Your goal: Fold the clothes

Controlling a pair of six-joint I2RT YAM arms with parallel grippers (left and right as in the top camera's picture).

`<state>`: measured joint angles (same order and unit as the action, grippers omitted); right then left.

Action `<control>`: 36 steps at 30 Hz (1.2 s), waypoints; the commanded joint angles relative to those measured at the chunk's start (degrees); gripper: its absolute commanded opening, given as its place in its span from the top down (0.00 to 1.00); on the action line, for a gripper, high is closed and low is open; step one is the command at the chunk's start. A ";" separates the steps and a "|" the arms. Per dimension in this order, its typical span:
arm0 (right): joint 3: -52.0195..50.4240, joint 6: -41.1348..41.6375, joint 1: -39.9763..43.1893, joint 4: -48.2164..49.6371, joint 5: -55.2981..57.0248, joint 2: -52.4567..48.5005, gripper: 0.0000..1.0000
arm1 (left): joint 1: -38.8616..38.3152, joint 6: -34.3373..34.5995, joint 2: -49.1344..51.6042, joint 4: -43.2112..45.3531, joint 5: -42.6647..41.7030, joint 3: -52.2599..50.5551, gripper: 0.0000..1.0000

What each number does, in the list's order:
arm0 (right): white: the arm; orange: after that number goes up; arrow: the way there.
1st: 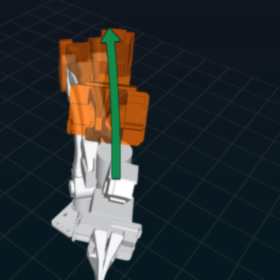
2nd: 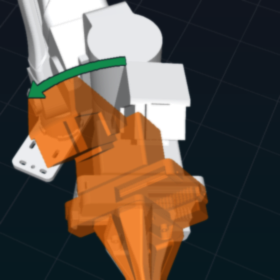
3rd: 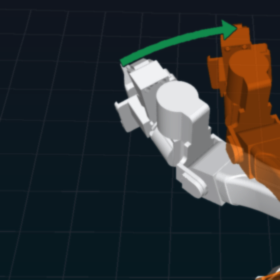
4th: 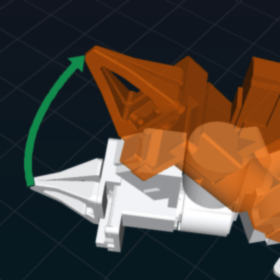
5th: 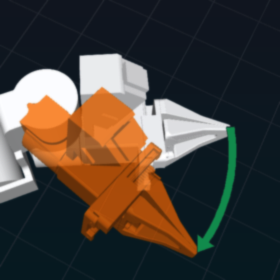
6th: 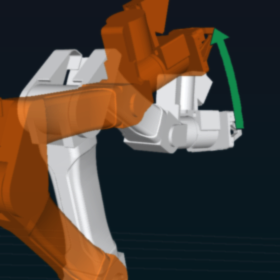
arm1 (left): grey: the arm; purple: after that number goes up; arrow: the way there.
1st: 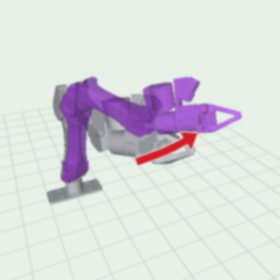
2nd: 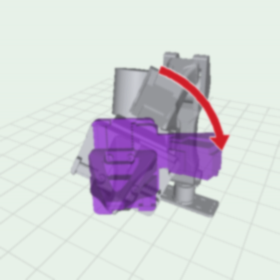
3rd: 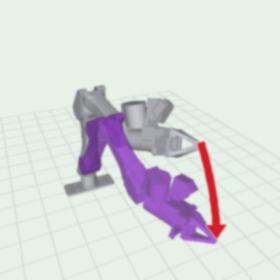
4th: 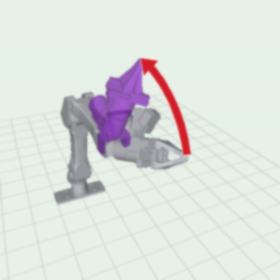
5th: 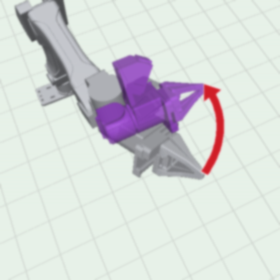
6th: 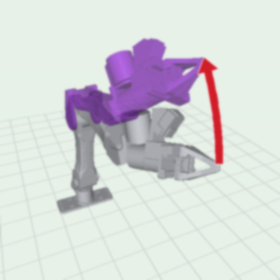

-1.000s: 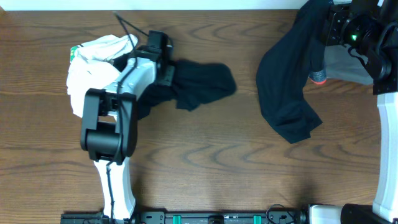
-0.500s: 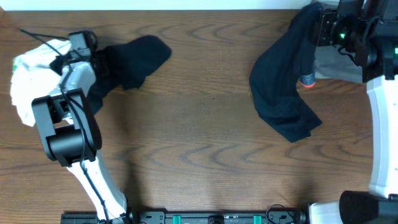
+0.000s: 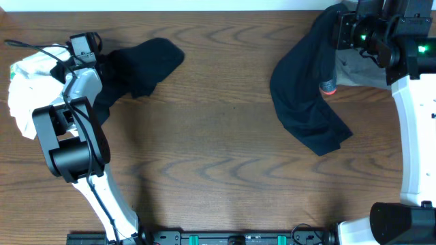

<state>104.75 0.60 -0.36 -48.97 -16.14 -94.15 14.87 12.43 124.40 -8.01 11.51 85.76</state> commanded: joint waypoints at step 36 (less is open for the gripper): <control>0.02 -0.37 -0.48 -0.76 -0.90 -0.26 0.99 | -13.49 -26.45 1.62 -5.07 -22.95 0.07 0.49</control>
<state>104.71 0.60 -0.40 -50.09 -16.10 -94.15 0.97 -14.63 125.29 -14.59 -17.06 85.73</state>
